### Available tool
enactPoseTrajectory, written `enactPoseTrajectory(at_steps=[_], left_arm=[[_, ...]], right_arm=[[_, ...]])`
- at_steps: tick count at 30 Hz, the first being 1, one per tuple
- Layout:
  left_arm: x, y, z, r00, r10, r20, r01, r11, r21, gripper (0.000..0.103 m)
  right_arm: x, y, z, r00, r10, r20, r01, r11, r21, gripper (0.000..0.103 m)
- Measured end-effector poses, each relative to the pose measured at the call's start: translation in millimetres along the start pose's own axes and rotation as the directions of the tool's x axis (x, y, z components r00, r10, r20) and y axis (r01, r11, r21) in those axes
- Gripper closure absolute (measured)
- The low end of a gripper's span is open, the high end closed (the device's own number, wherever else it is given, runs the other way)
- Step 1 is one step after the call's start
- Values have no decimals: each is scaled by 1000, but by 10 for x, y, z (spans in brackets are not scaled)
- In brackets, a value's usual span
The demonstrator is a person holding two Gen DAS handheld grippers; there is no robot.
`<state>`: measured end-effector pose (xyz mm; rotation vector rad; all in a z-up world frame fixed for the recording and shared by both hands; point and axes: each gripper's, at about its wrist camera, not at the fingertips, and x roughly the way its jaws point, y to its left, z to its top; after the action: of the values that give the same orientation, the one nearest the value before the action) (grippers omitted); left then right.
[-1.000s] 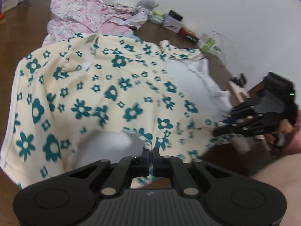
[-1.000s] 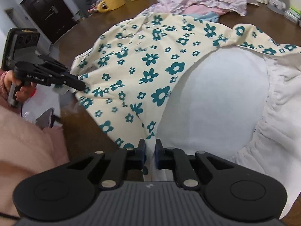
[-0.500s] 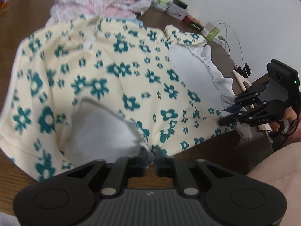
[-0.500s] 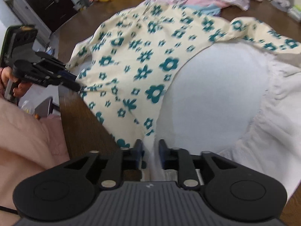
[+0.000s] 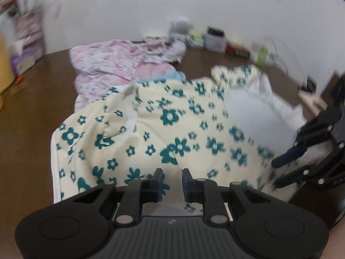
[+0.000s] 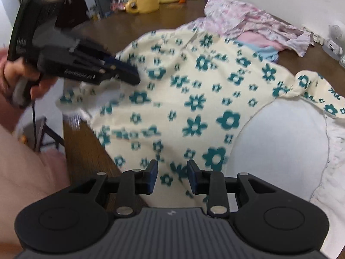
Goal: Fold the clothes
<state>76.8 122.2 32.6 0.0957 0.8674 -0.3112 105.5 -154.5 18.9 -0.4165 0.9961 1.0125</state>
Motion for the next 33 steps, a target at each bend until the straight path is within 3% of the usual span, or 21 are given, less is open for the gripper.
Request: enactPoseTrajectory(at_steps=[5, 12, 15, 17, 19, 21, 23, 25, 28, 30, 31, 33], left_arm=[[77, 24, -173, 999, 49, -17, -48, 998, 41, 84], [-19, -4, -187, 998, 61, 22, -61, 998, 18, 85], [-201, -115, -175, 997, -11, 70, 9, 999, 40, 85], [-322, -210, -196, 991, -103, 85, 98, 993, 66, 85], [-391, -316, -228, 980, -187, 73, 179, 979, 99, 85], [-420, -428, -276, 969, -246, 41, 238, 962, 136, 91], [-421, -539, -342, 970, -245, 6, 240, 954, 178, 95], [-406, -582, -407, 980, -198, -19, 198, 960, 201, 95], [-401, -482, -464, 990, -138, -35, 142, 978, 152, 86], [-433, -390, -489, 994, -108, -33, 111, 986, 121, 68], [-445, -345, -497, 993, -110, -33, 113, 988, 109, 56], [-426, -284, -498, 987, -155, -44, 159, 983, 90, 54]], right_arm=[[-42, 1, -177, 996, -83, 11, 83, 997, -8, 73], [-173, -19, -266, 997, -62, 37, 60, 998, 34, 72], [-326, -30, -318, 995, -51, 80, 47, 997, 58, 69], [-389, -64, -367, 994, -50, 94, 43, 996, 77, 69], [-393, -71, -390, 995, -17, 96, 9, 996, 89, 69], [-338, -14, -392, 996, -3, 89, -4, 998, 70, 69], [-258, 50, -375, 997, 11, 80, -15, 999, 43, 69], [-194, 93, -349, 997, 18, 74, -19, 1000, 23, 69], [-207, 113, -322, 996, 14, 84, -15, 1000, 11, 69], [-273, 74, -318, 995, -12, 99, 10, 1000, 18, 67], [-309, 39, -317, 994, -31, 105, 29, 999, 27, 62], [-342, -74, -321, 993, -72, 91, 67, 996, 59, 55]])
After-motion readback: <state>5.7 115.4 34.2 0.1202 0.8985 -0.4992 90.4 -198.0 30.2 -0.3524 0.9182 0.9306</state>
